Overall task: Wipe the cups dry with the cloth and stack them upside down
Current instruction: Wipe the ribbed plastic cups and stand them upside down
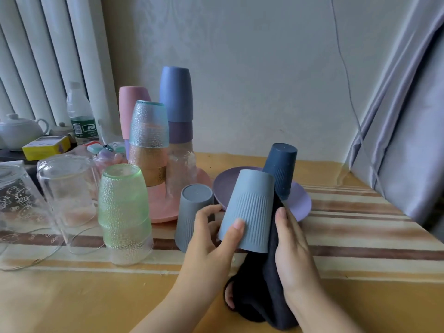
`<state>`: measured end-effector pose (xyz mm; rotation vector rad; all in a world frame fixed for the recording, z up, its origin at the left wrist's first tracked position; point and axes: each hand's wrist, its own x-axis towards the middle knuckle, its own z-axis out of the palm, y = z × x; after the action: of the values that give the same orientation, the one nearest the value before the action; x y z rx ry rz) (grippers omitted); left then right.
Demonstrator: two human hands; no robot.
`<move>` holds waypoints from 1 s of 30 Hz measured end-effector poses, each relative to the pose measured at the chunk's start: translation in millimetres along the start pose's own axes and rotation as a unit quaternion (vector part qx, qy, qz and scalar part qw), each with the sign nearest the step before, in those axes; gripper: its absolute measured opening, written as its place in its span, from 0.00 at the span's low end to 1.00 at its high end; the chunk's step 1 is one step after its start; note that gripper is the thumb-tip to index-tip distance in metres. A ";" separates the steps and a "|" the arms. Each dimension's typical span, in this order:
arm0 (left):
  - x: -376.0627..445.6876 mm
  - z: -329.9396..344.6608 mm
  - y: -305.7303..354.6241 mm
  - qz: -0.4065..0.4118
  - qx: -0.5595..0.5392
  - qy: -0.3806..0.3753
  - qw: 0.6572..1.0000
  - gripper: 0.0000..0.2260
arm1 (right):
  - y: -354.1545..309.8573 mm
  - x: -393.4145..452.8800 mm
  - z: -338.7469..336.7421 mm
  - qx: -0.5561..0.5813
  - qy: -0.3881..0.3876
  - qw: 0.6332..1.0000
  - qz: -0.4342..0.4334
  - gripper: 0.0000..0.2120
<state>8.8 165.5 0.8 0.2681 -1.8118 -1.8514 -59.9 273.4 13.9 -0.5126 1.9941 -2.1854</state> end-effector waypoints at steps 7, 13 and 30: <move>-1.6 -3.0 -2.8 -0.015 0.064 -0.042 0.997 0.27 | 3.1 -4.9 7.4 -0.027 -0.051 0.995 -0.084 0.23; -2.6 -8.0 6.3 -0.104 -0.026 -0.166 0.980 0.24 | -9.2 2.5 -9.8 0.003 0.017 1.000 0.004 0.20; 3.4 1.1 -2.3 -0.036 -0.046 0.018 0.998 0.18 | -3.1 7.1 -8.5 0.049 -0.004 0.999 0.000 0.17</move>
<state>4.9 164.7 -0.7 0.3341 -1.7086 -1.9598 -69.1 279.4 17.5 -0.5081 1.8717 -2.2643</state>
